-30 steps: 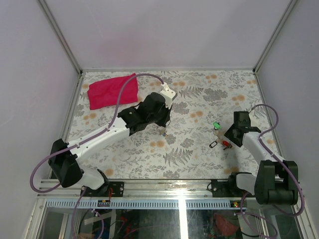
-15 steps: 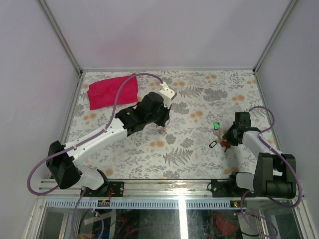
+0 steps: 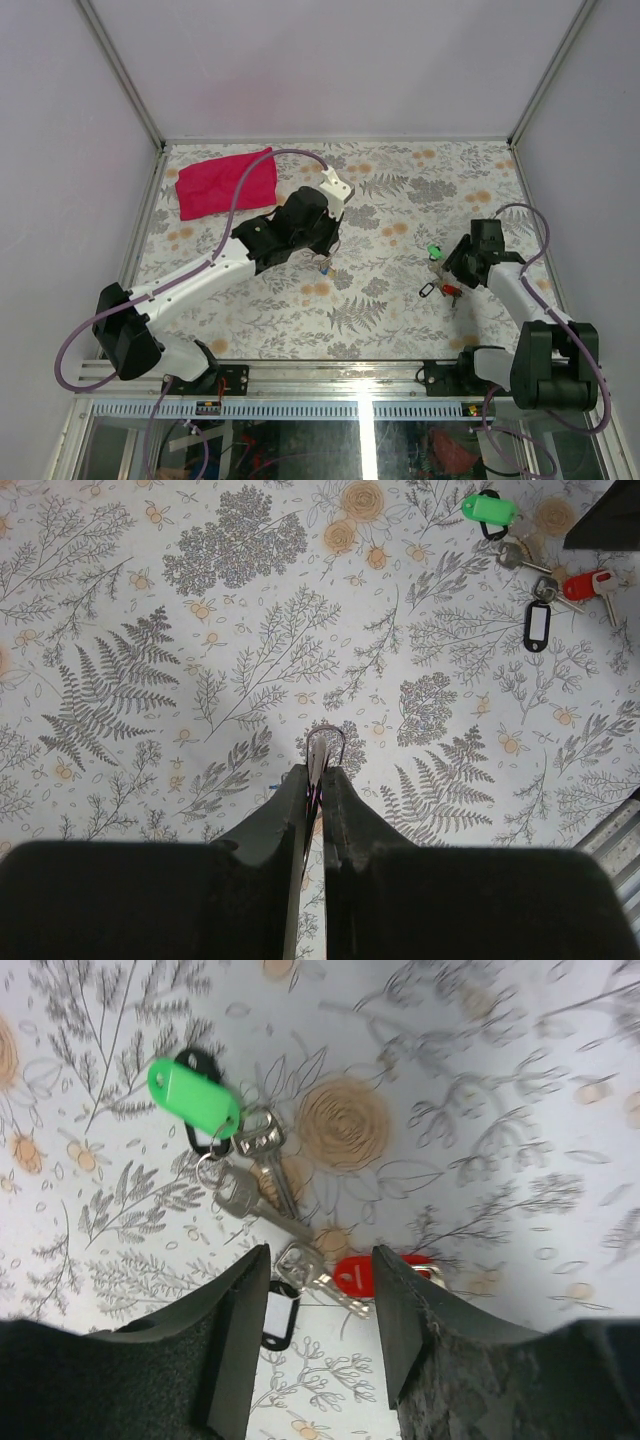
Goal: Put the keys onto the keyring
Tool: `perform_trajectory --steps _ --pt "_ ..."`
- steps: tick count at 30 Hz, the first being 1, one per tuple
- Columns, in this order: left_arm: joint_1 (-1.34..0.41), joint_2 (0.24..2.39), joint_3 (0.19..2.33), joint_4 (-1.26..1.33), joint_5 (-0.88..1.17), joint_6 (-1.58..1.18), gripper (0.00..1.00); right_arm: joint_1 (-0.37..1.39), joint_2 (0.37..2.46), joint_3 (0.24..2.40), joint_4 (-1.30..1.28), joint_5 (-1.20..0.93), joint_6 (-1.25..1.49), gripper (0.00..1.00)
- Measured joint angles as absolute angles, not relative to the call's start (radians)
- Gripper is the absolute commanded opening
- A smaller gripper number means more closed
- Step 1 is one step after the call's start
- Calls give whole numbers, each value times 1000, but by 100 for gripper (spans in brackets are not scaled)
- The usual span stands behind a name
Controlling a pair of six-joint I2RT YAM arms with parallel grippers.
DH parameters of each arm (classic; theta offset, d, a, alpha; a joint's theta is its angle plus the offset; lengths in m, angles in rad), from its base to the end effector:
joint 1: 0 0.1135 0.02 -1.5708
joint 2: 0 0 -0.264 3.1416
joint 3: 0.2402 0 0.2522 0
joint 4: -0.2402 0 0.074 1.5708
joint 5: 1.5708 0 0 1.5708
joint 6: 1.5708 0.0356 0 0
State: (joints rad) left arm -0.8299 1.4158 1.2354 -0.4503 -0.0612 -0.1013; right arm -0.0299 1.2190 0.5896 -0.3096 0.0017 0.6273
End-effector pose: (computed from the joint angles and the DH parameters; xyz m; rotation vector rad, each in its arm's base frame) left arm 0.2172 -0.2342 0.3248 0.7645 2.1025 -0.4490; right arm 0.2270 -0.0069 0.1772 0.8161 2.3913 0.2410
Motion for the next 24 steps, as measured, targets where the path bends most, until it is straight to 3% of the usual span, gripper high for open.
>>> perform_trajectory --steps 8,24 --pt "-830 1416 1232 -450 -60 -96 0 -34 1199 683 -468 155 583 58" --pt "-830 1416 1232 -450 -41 -96 0 -34 1378 755 -626 151 443 43"
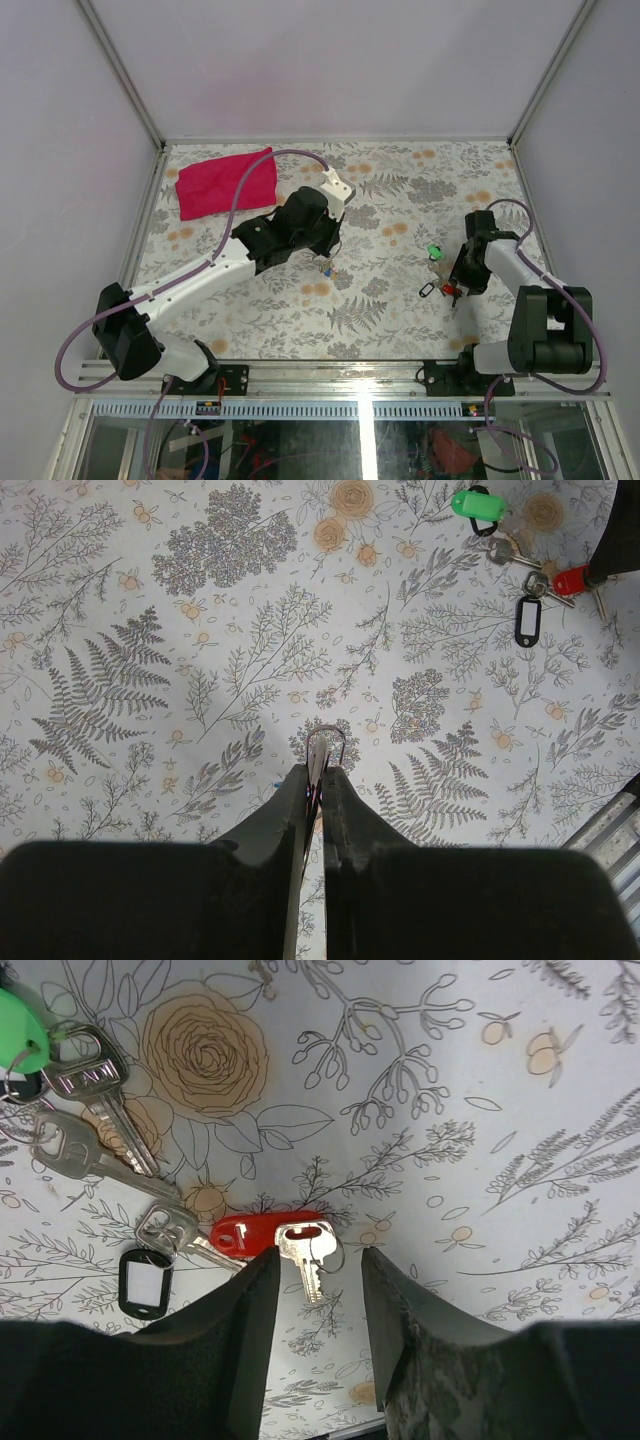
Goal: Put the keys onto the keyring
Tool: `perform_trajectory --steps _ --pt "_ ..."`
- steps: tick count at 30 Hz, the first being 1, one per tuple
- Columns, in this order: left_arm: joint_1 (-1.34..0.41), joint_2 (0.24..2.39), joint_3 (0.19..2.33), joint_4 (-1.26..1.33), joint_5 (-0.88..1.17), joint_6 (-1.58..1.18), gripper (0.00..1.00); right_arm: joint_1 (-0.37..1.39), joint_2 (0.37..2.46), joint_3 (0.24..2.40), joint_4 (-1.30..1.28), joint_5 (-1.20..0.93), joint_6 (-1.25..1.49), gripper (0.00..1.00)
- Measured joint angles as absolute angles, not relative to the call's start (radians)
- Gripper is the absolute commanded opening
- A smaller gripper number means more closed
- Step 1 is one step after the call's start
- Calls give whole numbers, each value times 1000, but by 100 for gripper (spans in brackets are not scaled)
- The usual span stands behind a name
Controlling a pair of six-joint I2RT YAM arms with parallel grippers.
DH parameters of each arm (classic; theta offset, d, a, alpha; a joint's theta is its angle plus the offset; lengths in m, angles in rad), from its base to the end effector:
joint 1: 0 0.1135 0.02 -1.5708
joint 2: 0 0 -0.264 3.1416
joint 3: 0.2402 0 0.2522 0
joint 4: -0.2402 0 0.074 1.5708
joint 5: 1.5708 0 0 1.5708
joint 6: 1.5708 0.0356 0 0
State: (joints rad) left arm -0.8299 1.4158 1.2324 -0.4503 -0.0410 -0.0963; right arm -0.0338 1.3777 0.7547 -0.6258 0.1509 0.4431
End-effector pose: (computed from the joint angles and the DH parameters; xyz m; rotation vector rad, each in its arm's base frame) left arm 0.2166 -0.2346 0.3238 0.7830 2.1031 -0.4662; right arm 0.2375 -0.0134 0.1748 0.6933 2.7069 -0.1146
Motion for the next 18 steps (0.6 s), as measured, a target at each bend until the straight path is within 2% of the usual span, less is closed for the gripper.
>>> perform_trajectory --steps 3,8,11,16,18 --pt "-830 1416 1232 -450 -40 -96 0 -34 1404 757 -625 133 429 40" --pt "-830 1416 1232 -450 -35 -96 0 -34 1422 758 -626 112 414 28" --pt "-830 1416 1232 -450 -30 -96 0 -34 1423 762 -627 111 409 25" --pt "-830 1416 1232 -450 -24 -97 0 -34 1423 766 -627 111 405 12" --pt "-830 1416 1232 -450 -23 -96 0 -34 1423 766 -627 111 403 11"
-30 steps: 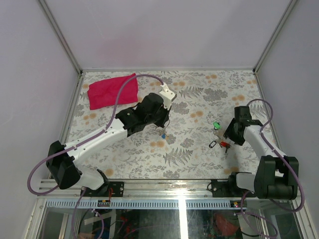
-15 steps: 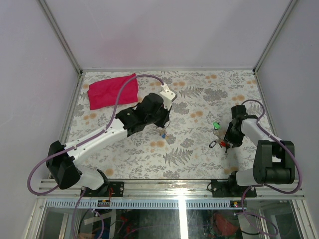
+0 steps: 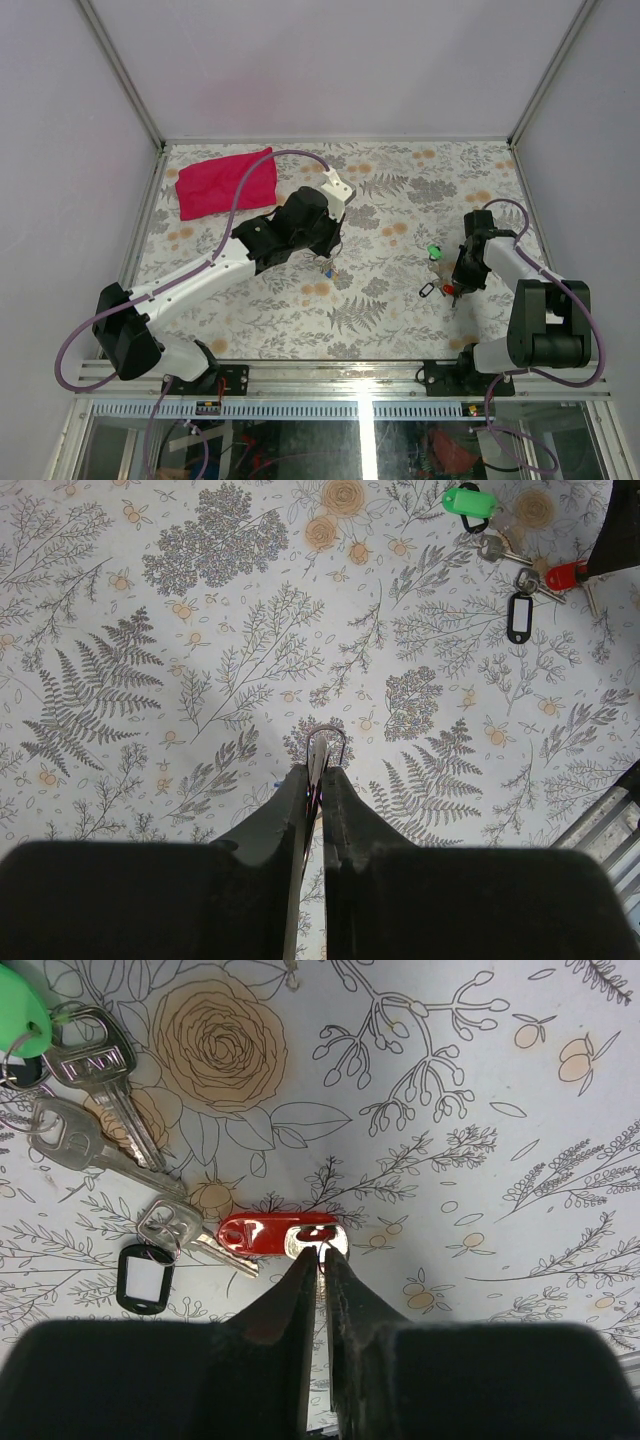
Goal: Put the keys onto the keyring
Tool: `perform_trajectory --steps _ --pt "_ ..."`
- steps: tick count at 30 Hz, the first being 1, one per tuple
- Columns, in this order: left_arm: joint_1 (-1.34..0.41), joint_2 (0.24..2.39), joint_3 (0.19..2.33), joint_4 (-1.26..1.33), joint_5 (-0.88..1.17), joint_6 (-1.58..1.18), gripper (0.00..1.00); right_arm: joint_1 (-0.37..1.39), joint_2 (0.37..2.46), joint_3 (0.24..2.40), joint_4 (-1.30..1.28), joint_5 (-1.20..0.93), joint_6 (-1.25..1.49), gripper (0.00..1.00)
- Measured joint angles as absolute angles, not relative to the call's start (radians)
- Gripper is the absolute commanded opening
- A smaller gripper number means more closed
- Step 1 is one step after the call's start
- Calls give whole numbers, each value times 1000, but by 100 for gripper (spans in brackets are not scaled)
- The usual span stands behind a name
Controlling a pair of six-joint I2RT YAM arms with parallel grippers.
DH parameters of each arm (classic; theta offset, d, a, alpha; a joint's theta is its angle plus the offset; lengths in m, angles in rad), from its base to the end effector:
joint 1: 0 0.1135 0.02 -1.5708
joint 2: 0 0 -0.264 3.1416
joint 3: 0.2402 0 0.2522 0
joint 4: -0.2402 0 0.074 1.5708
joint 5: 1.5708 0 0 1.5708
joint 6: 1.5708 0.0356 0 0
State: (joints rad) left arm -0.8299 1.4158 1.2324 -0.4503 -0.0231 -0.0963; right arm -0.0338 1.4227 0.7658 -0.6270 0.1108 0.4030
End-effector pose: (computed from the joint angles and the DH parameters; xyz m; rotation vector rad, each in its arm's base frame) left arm 0.2162 -0.2351 0.3238 0.7939 2.1031 -0.4851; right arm 0.2423 -0.0121 0.1676 0.6372 2.7661 -0.0795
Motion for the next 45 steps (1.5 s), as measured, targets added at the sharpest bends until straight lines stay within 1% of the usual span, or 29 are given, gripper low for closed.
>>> perform_trajectory --steps 2,3,5,6,10,15,17,19,22,29,33,37,41,45 --pt "-830 1416 1232 -450 -22 -96 0 -34 1423 766 -627 111 402 12" --pt "-830 1416 1232 -450 -22 -96 0 -34 1423 766 -627 111 402 14" --pt "-830 1416 1232 -450 -22 -96 0 -34 1423 766 -627 111 402 24" --pt "-830 1416 1232 -450 -22 -96 0 -34 1423 766 -627 111 401 26" --pt "-830 1416 1232 -450 -22 -96 0 -34 1425 767 -633 109 393 28" --pt "-830 1416 1232 -450 -22 -96 0 -34 1444 770 -646 99 390 22" --pt "-830 1416 1232 -450 -21 -96 0 -34 1449 770 -648 92 389 17" --pt "-830 1416 1232 -450 -21 -96 0 -34 1452 770 -649 89 388 9" --pt "-830 1416 1232 -450 -20 -96 0 -34 1452 770 -651 88 386 1" --pt "-830 1416 1232 -450 -21 -96 0 -34 1445 782 -665 87 384 0" --pt "-829 1416 1232 -450 -21 -96 0 -34 1386 783 -663 31 378 0" --pt "-825 1407 1219 -441 -19 -96 0 -35 1293 789 -650 -106 349 0" --pt "-818 1350 1165 -422 -12 -89 0 -35 1208 803 -620 -268 321 0" --pt "-817 1281 1122 -381 1 -73 0 -35 1116 802 -546 -474 314 0"
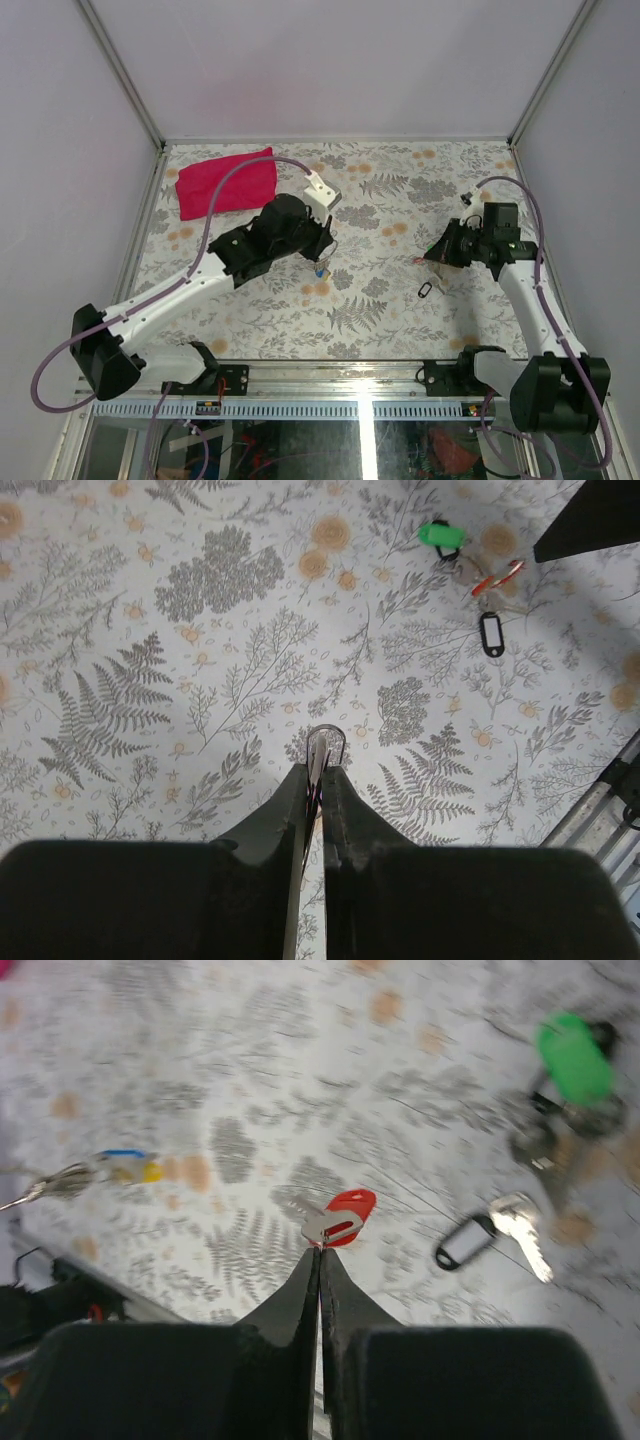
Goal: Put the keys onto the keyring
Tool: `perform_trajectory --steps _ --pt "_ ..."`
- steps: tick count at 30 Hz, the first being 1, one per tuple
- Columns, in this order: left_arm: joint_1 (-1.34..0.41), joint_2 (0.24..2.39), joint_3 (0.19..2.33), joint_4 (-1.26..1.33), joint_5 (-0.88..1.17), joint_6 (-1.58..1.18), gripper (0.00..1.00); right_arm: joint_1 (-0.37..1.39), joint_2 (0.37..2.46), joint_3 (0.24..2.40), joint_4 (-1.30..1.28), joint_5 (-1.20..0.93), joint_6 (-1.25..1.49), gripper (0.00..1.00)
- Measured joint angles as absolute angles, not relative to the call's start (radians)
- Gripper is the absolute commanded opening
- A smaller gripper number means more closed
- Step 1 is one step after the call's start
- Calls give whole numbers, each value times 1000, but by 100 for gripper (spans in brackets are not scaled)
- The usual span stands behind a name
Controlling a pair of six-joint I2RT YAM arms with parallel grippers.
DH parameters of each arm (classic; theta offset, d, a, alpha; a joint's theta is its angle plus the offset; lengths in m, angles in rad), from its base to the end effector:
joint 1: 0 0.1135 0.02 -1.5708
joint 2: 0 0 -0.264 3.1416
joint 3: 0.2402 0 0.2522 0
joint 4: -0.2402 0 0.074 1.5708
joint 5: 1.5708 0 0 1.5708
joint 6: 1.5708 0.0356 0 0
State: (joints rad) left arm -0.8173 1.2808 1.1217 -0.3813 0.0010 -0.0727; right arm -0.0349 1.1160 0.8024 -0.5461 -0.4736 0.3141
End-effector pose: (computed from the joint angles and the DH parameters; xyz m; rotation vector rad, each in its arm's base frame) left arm 0.1983 -0.2114 0.3305 0.7852 2.0089 -0.5267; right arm 0.2250 0.0084 0.2521 0.2061 2.4145 0.7015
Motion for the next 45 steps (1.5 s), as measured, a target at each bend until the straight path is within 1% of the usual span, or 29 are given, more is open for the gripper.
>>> perform_trajectory --steps 5,8,11,17,20,25,30,36,45 --pt "-817 1222 1092 -308 30 -54 0 -34 1002 767 -374 -712 344 0" --pt "-817 1208 1084 -278 46 -46 0 -16 947 733 -272 -784 378 0" --pt "-817 1207 1084 -264 69 -39 0 56 890 698 -160 -793 401 0" --pt "-817 1178 1074 -233 128 -16 0 311 785 605 105 -767 374 0" --pt "-817 1139 1066 -206 164 -2 0 400 780 582 223 -767 314 0" --pt "-817 1092 1063 -153 227 23 0 473 814 586 351 -770 169 0" --pt "-817 1066 1046 -127 265 52 0 514 858 628 360 -767 41 0" --pt "-817 1062 1047 -130 262 97 0 529 859 699 343 -746 -112 0" --pt "-817 1114 1122 -136 251 156 0 531 802 737 260 -712 -323 0"
